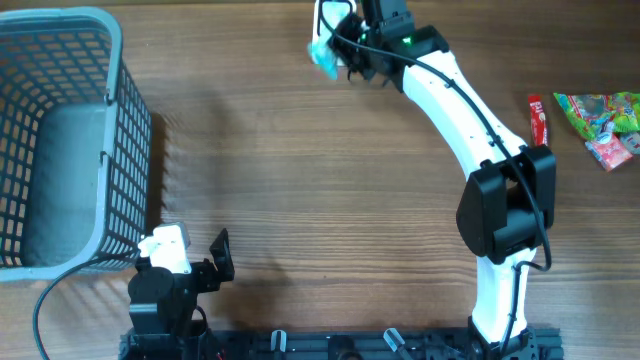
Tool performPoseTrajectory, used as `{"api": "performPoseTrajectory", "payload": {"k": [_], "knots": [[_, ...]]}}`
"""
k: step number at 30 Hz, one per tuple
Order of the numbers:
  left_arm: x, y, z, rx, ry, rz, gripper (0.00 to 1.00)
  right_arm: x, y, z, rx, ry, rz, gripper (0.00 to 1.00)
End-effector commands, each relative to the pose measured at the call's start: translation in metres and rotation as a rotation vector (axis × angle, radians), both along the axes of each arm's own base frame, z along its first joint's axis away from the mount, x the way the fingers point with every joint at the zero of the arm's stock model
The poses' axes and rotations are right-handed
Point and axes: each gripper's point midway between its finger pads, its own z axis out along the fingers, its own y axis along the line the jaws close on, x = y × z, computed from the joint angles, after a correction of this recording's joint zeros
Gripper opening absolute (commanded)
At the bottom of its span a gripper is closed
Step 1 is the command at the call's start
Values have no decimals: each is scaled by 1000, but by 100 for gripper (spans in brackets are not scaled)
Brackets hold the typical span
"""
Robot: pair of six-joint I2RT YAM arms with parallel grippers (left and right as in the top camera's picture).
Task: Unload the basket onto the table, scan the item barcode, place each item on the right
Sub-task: 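Lift the wipes pack and hold it at the white scanner, then carry the wipes pack to the right edge and release it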
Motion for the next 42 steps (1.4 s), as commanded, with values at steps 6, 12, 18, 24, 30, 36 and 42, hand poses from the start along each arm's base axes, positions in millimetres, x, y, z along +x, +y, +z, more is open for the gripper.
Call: {"api": "performPoseTrajectory", "payload": {"k": [6,12,18,24,30,36,42], "knots": [[0,1,0,18,-4,-6,100,71,-37,21,-177,-339,-267,5],[0,1,0,18,-4,-6,100,89,-29,-21,-189,-357,-252,5],[0,1,0,18,-4,-6,100,89,-14,-30,-177,-363,-225,5],[0,1,0,18,-4,-6,100,73,-37,0,-226,-286,-233,5],[0,1,0,18,-4,-7,100,3,-169,32,-551,-33,-447,5],[0,1,0,18,-4,-6,100,-102,-301,5,-808,445,-573,4],[0,1,0,18,-4,-6,100,-186,-392,-29,-765,804,-786,4]]}}
